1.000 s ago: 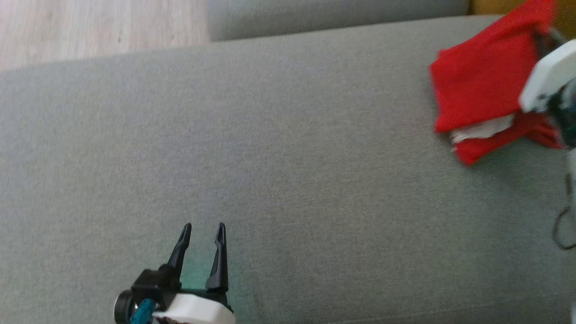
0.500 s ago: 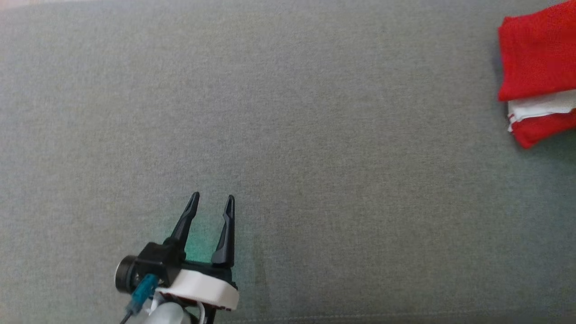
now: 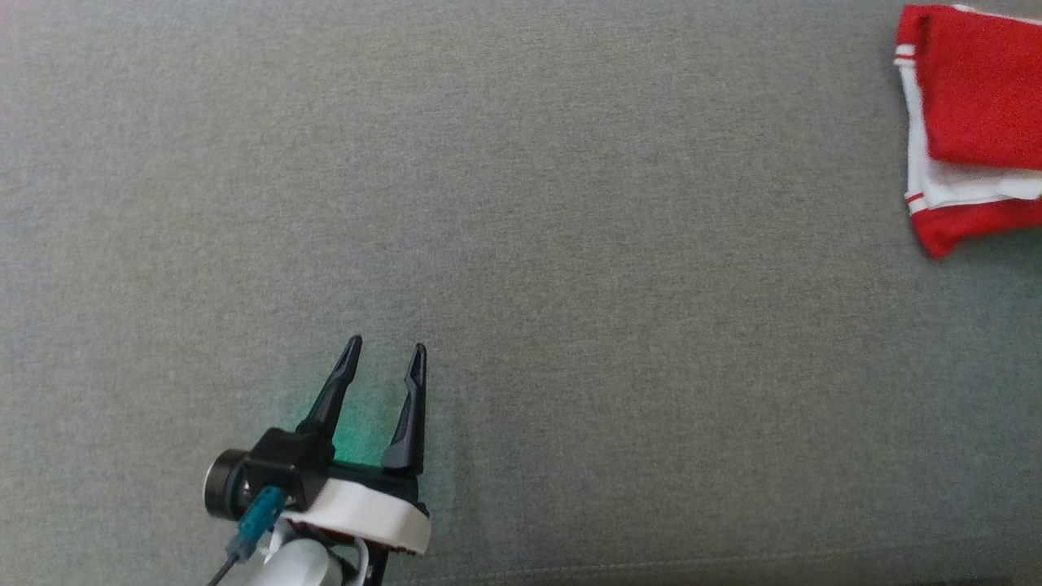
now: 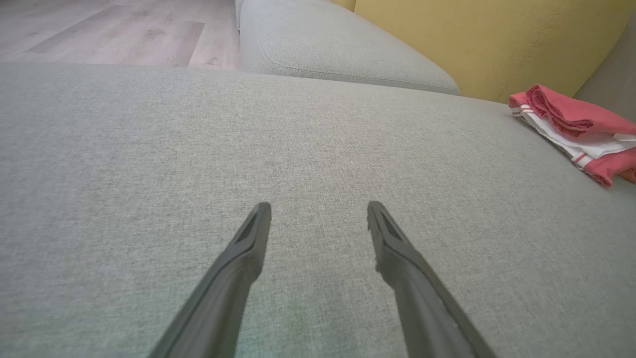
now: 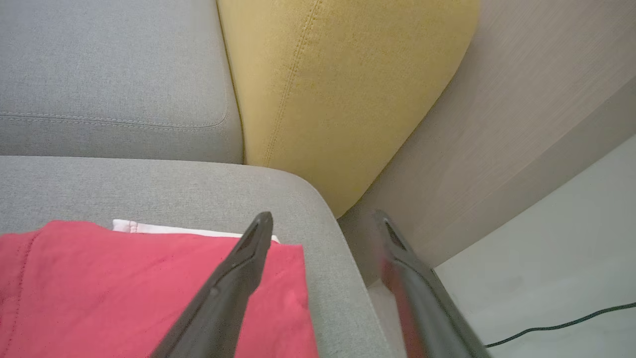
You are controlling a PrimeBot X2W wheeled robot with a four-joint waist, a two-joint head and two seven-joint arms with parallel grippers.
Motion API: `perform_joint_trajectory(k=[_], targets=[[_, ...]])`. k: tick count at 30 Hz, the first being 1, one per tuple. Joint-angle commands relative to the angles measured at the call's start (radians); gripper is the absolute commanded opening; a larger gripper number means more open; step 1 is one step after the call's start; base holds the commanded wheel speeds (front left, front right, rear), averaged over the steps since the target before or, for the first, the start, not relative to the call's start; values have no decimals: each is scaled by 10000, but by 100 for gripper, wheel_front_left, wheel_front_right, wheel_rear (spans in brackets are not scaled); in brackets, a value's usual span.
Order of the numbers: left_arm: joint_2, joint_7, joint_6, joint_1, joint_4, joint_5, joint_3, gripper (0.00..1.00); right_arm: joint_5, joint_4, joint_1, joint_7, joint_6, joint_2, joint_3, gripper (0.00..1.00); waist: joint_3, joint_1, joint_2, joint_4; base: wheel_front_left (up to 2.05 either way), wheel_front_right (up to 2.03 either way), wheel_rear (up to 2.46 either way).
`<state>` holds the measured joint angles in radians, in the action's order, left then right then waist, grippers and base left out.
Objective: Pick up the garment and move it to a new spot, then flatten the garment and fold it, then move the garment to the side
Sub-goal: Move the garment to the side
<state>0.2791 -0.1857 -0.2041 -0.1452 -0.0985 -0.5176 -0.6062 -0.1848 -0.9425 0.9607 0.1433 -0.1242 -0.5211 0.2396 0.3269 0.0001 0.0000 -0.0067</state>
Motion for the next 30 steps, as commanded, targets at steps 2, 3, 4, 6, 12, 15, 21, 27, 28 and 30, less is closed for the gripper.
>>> perform_joint_trajectory(k=[2,3,4,6,12,15,21,27,28,30], targets=[[235,32,-71,-328,321,87,296,100,-160,207,220,-263,-65,201,61,100,-12,-1,0,-61,0,0,0],[249,41,-84,-324,331,82,301,100,-210,161,224,-350,-65,332,126,100,-21,-1,0,-90,0,0,0],[265,49,-96,-318,339,77,307,100,-254,127,231,-449,-65,461,165,100,-35,-1,0,-120,0,0,0],[294,69,-121,-312,343,61,323,100,-308,83,268,-649,-65,727,168,100,-92,-1,0,-178,0,0,0],[376,-25,-200,-307,329,-69,534,100,-92,85,396,-1375,-65,1481,-183,100,-528,-1,0,-316,0,0,0],[382,-120,-235,-293,279,-189,696,100,203,118,303,-1794,-65,1821,-554,100,-921,-1,0,-354,0,0,0],[399,-314,-271,-99,-19,-554,1102,100,1004,360,-275,-2417,-65,2527,-1399,100,-1855,-1,0,-406,0,0,0],[368,-488,-314,263,-307,-886,1477,100,1785,864,-1196,-2652,-65,3192,-1900,100,-2641,-1,0,-405,0,0,0],[359,-518,-330,356,-352,-933,1540,100,1952,1007,-1450,-2681,-65,3325,-1986,100,-2813,-1,0,-396,0,0,0],[340,-566,-356,568,-414,-1037,1661,100,2266,1374,-2007,-2690,-65,3572,-2125,100,-3097,-1,0,-366,0,0,0]])
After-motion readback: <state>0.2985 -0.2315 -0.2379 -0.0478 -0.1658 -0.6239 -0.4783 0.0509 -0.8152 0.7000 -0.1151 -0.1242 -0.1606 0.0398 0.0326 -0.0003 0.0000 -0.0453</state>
